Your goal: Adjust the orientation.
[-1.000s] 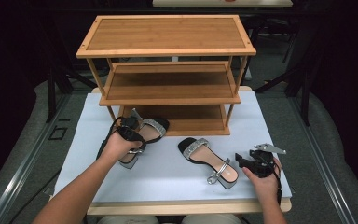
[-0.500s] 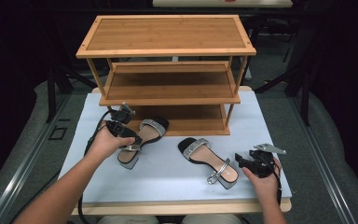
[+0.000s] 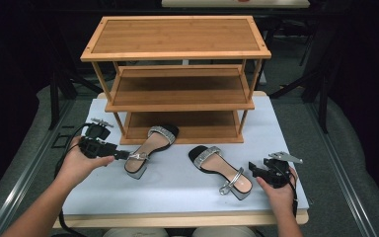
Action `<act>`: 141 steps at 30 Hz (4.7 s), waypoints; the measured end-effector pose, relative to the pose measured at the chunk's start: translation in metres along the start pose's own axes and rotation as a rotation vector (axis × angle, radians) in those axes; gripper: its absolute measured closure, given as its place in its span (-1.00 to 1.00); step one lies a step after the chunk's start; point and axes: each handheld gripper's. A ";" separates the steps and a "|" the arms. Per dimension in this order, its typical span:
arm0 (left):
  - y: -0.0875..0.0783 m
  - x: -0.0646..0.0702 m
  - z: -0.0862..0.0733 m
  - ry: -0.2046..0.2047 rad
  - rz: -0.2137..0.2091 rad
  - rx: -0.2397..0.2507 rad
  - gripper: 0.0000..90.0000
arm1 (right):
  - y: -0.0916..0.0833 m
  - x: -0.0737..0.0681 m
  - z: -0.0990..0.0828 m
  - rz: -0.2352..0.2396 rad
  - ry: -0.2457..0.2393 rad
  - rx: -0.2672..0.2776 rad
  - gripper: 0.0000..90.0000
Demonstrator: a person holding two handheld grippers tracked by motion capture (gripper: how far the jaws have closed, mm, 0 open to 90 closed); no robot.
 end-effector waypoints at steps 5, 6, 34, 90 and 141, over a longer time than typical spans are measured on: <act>0.004 -0.001 -0.019 0.019 -0.003 0.014 -0.20 | 0.001 0.000 0.000 0.001 -0.001 -0.001 -0.27; 0.010 -0.001 -0.027 0.030 -0.008 0.019 -0.20 | 0.001 -0.001 0.000 0.000 0.000 -0.001 -0.27; 0.082 0.009 -0.058 0.121 -0.072 0.045 0.02 | 0.002 0.000 0.000 -0.005 -0.001 -0.006 -0.27; 0.134 0.010 0.033 0.144 -0.038 0.132 -0.30 | 0.002 0.005 -0.001 0.003 0.006 -0.015 -0.27; 0.107 0.010 -0.031 0.059 -0.073 0.189 -0.21 | -0.002 -0.002 0.002 0.016 -0.007 -0.004 -0.27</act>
Point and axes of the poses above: each handheld gripper's, and its own axes: y roughly forward along the jaws, z roughly out of its top, x roughly to its right, and after that the axes turned 8 degrees about y, right-handed
